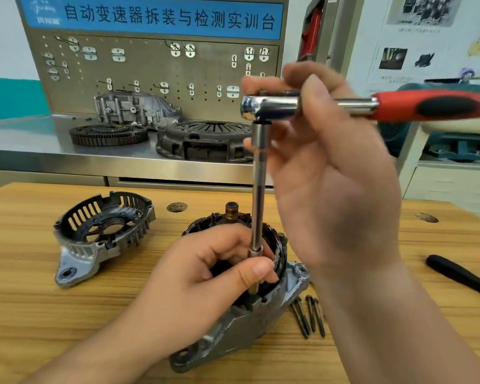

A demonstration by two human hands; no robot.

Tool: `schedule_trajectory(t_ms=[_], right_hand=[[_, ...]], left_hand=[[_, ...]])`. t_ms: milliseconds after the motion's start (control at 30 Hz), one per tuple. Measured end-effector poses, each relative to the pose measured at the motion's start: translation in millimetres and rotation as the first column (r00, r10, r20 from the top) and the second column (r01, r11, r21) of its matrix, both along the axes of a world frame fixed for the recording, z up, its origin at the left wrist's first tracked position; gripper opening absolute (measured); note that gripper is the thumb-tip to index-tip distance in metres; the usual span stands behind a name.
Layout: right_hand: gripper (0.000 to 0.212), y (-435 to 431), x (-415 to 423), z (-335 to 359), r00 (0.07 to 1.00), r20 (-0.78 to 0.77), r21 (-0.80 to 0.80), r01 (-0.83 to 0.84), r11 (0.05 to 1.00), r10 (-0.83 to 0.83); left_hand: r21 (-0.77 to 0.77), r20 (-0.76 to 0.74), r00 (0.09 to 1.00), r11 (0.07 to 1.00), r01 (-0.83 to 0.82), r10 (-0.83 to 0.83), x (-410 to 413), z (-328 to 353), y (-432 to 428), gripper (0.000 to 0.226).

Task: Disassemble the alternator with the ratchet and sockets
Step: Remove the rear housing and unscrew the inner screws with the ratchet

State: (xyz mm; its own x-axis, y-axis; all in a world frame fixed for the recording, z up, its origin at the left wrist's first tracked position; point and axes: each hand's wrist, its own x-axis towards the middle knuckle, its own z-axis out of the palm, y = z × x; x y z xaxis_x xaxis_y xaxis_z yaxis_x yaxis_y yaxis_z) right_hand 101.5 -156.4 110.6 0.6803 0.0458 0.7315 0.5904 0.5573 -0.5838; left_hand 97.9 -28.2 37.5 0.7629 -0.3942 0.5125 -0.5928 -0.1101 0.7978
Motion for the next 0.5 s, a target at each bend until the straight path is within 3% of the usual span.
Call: schedule_trajectory(t_ms=[100, 167, 233, 300, 400, 433, 500], right_hand=[[0.013, -6.5, 6.4, 0.5, 0.906, -0.186, 0.125, -0.363, 0.923, 0.381], [0.013, -7.2, 7.4, 0.8, 0.882, -0.198, 0.16, -0.4, 0.902, 0.427], [0.011, -5.7, 5.5, -0.9, 0.954, -0.125, 0.079, -0.266, 0.961, 0.274], [0.008, -2.3, 1.8, -1.9, 0.997, 0.066, -0.035, 0.041, 0.999, -0.038], [0.01, 2.4, 1.3, -6.2, 0.839, 0.381, -0.069, 0.445, 0.893, -0.389], [0.01, 2.7, 1.4, -7.1, 0.837, 0.376, -0.062, 0.451, 0.89, -0.397], [0.007, 2.2, -0.3, -3.8, 0.959, 0.167, -0.056, 0.239, 0.969, -0.227]], left_hand=[[-0.004, -0.024, 0.999, 0.999, 0.049, -0.049, -1.0, 0.5, -0.8, 0.025], [-0.008, -0.018, 0.999, 0.999, 0.042, -0.042, -0.7, 0.7, -1.1, 0.022], [-0.012, -0.009, 1.0, 1.0, 0.02, -0.02, -0.5, 1.1, -1.3, 0.022], [0.003, 0.011, 1.0, 1.0, -0.007, 0.007, -0.7, 1.1, -1.5, 0.021], [0.02, 0.04, 0.999, 0.999, -0.031, 0.03, -0.5, 0.7, -1.7, 0.021], [0.022, 0.04, 0.999, 0.999, -0.031, 0.03, -0.3, 0.7, -1.7, 0.022], [0.012, 0.018, 1.0, 1.0, -0.008, 0.008, -0.2, 0.8, -1.4, 0.023]])
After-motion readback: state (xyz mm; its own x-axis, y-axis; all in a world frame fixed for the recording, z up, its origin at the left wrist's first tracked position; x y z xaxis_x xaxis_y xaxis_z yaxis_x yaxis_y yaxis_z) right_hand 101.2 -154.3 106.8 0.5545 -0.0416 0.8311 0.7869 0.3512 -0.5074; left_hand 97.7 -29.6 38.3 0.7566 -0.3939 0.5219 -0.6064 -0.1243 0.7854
